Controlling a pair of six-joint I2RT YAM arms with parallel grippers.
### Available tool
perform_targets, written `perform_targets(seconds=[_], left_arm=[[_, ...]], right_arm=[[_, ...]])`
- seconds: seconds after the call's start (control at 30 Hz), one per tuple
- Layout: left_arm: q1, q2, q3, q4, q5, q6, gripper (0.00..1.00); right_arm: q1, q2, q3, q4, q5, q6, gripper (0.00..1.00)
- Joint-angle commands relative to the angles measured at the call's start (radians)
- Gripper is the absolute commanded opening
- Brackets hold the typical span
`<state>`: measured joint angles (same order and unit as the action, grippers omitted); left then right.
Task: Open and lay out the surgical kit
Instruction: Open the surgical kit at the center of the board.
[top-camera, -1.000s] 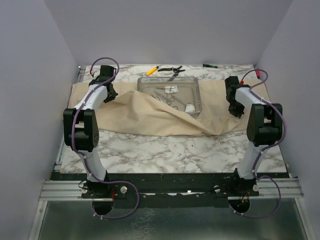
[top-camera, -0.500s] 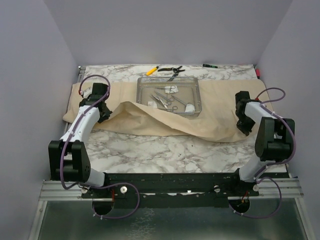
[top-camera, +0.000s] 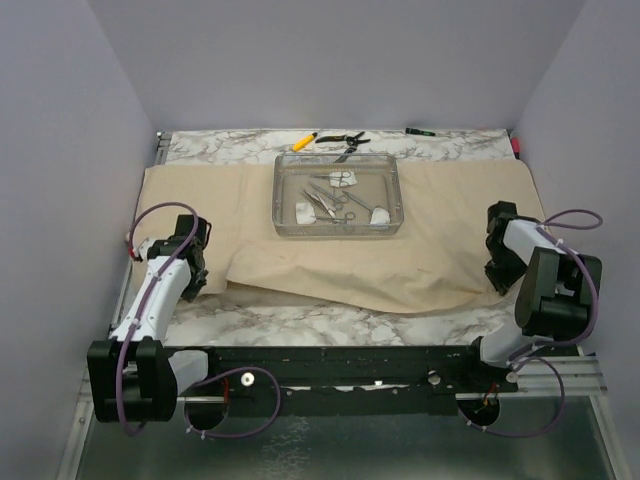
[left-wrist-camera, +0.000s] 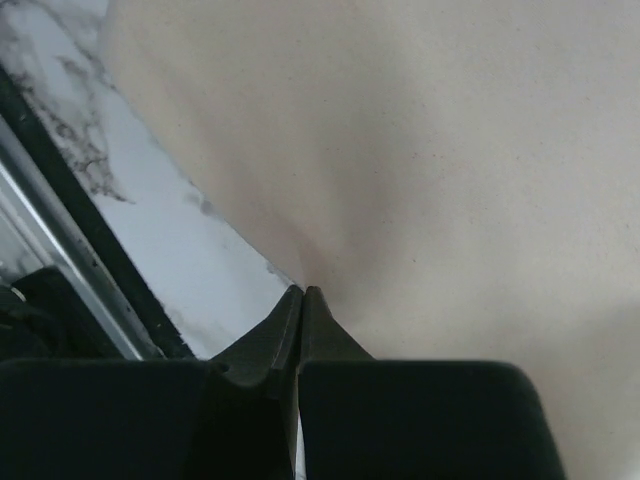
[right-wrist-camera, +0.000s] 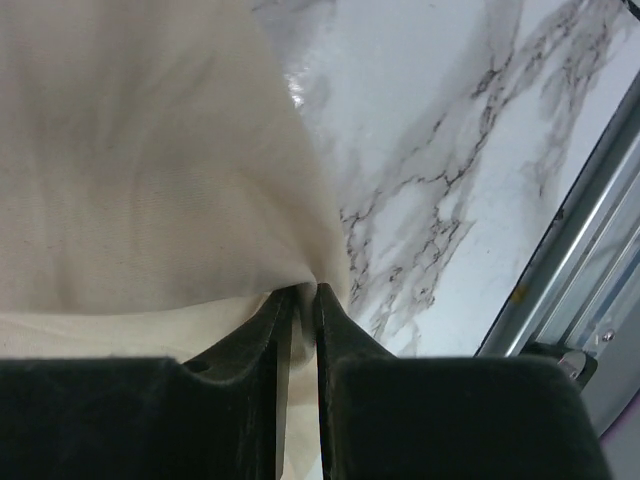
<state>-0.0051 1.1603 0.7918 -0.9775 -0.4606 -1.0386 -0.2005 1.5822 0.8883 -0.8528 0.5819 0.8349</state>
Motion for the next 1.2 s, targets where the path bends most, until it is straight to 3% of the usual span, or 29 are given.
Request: perform_targets(seconds=[0.0, 0.1, 0.13, 0.2, 0.27, 0.33, 0.43, 0.53, 0.73, 0.93, 1.17], left_arm=[[0.037, -0.054, -0.048, -0.164, -0.093, -0.183, 0.00], [0.048, -0.067, -0.032, -0.197, -0.120, -0.220, 0.19], [0.048, -0.067, -0.022, -0.197, -0.125, -0.217, 0.30], [0.048, -0.060, 0.005, -0.196, -0.142, -0.206, 0.63], [0.048, -0.047, 0.032, -0.181, -0.163, -0.177, 0.71], [0.048, -0.026, 0.069, -0.160, -0.180, -0.131, 0.73], [0.048, 0.005, 0.136, -0.108, -0.163, -0.039, 0.74], [0.045, 0.025, 0.177, 0.012, -0.074, 0.104, 0.73], [0.039, 0.092, 0.189, 0.184, 0.109, 0.184, 0.70], [0.039, 0.203, 0.209, 0.259, 0.186, 0.192, 0.69], [0.043, 0.307, 0.209, 0.308, 0.216, 0.189, 0.69]], right_arm=[[-0.063, -0.026, -0.014, -0.113, 0.033, 0.124, 0.15], [-0.075, -0.078, -0.010, -0.147, 0.073, 0.181, 0.24], [-0.076, -0.095, -0.007, -0.152, 0.079, 0.189, 0.29], [-0.077, -0.119, 0.005, -0.156, 0.081, 0.189, 0.44], [-0.076, -0.127, 0.026, -0.161, 0.079, 0.186, 0.61], [-0.076, -0.129, 0.053, -0.164, 0.076, 0.171, 0.67], [-0.075, -0.138, 0.087, -0.111, 0.036, 0.096, 0.68], [-0.073, -0.157, 0.100, -0.010, -0.074, -0.020, 0.64], [-0.060, -0.148, 0.097, 0.137, -0.188, -0.157, 0.60], [-0.066, -0.009, 0.152, 0.113, -0.137, -0.178, 0.50], [-0.276, 0.055, 0.060, 0.226, -0.316, -0.250, 0.46]])
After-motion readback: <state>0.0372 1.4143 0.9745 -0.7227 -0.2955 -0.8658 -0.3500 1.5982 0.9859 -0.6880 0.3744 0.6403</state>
